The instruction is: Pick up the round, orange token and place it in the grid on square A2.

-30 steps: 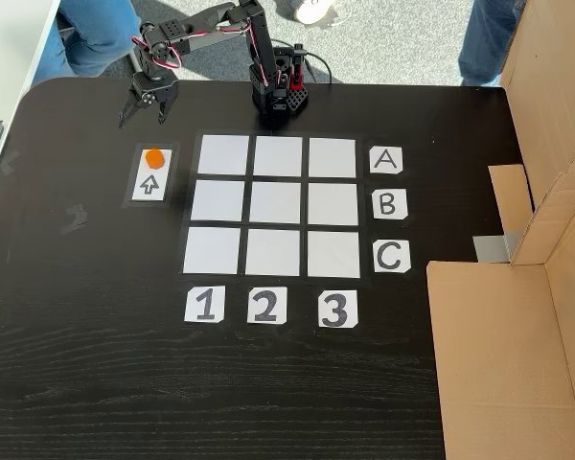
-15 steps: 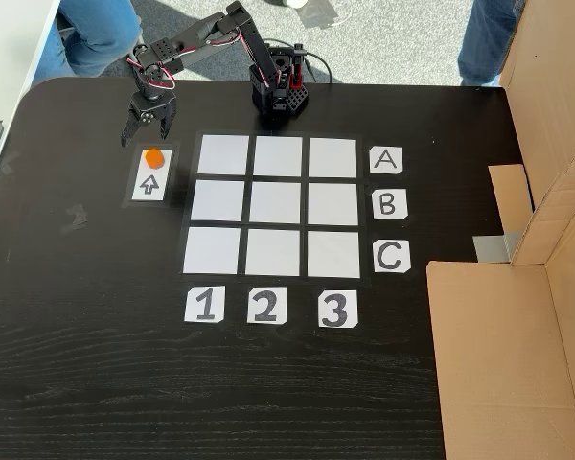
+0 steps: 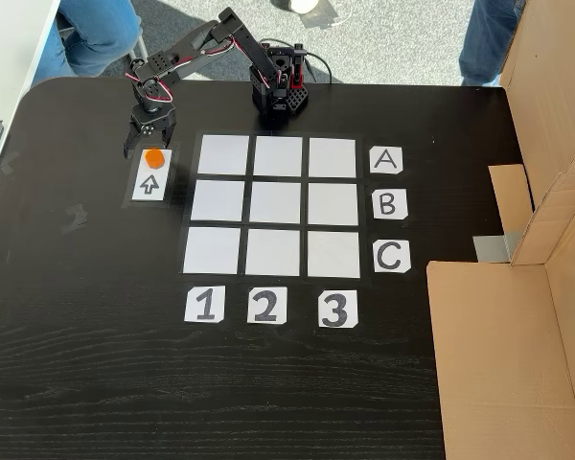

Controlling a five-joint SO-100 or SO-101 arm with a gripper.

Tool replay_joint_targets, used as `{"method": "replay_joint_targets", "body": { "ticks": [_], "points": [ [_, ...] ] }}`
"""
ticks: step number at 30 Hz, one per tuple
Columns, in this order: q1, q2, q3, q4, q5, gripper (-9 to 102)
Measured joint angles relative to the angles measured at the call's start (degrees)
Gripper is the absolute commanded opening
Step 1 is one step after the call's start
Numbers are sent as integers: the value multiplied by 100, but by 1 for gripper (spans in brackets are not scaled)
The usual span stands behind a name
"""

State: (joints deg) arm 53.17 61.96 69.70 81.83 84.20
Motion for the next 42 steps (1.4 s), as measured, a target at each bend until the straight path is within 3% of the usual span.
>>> {"method": "replay_joint_targets", "body": {
  "ticks": [15, 19, 23, 42],
  "points": [
    [-44, -571, -237, -97, 9, 41],
    [-44, -659, -290, -105, 44, 9],
    [-44, -721, -299, -193, 44, 0],
    [387, -369, -123, -369, -246, 0]
  ]
}}
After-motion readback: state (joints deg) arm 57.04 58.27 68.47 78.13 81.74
